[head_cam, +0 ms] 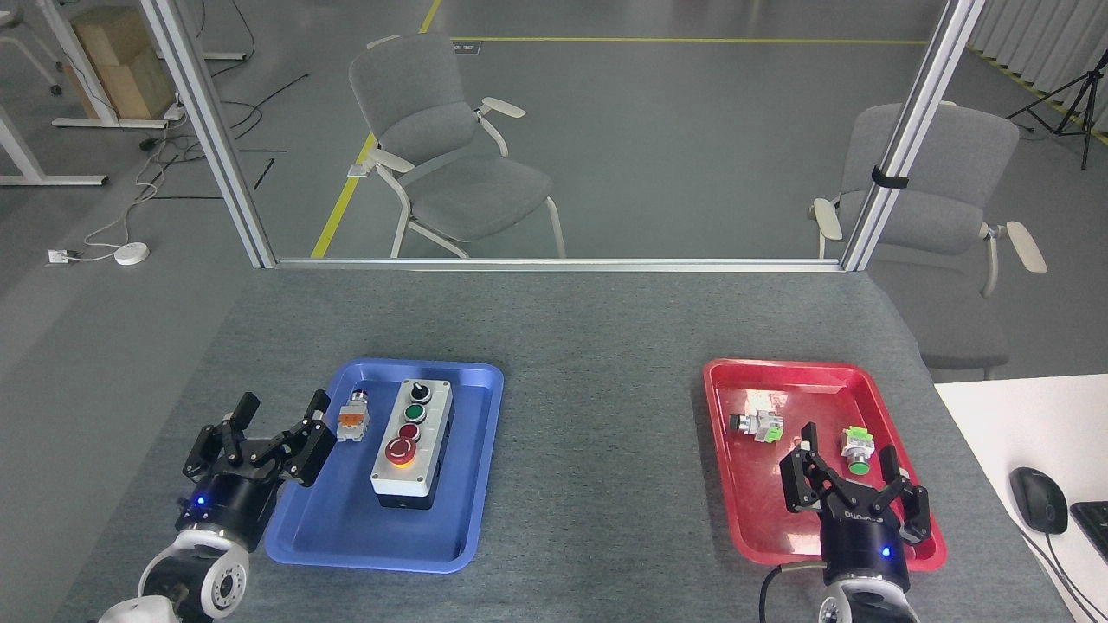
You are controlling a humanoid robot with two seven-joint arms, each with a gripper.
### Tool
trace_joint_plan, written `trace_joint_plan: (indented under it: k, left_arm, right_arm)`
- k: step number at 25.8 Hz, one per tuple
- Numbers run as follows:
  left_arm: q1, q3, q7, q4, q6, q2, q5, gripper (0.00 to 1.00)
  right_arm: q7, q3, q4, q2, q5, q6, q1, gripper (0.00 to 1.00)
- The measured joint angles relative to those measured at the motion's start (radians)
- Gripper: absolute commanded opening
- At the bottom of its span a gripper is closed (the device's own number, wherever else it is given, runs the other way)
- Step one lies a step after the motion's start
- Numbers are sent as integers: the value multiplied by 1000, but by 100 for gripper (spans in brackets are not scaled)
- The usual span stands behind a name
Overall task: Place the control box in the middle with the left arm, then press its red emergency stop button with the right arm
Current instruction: 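Move the left gripper over the gray control box on the blue tray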
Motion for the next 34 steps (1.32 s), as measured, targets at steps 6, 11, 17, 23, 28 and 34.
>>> trace_joint_plan:
  k: [6, 11, 17, 23, 28, 34]
  left_arm:
    - [18, 9, 22, -10, 0, -3, 2, 99]
    - [27, 18, 33, -57, 3, -22, 24, 99]
    - [132, -30, 37, -161, -5, -62, -13, 99]
    - [155, -169, 33, -105, 152, -188, -332, 99]
    - [90, -205, 23, 50, 240, -284, -446, 99]
    - [6, -203, 19, 204, 315, -298, -449, 99]
  right_arm:
    - [0, 0, 1, -1, 0, -1, 1, 100]
    - [-1, 0, 1, -2, -1, -2, 2, 100]
    - [-2, 0, 1, -2, -1, -2, 2, 100]
    - [-2, 0, 1, -3, -1, -2, 1, 100]
    - [-2, 0, 1, -3, -1, -2, 1, 100]
    - [-3, 0, 1, -3, -1, -2, 0, 100]
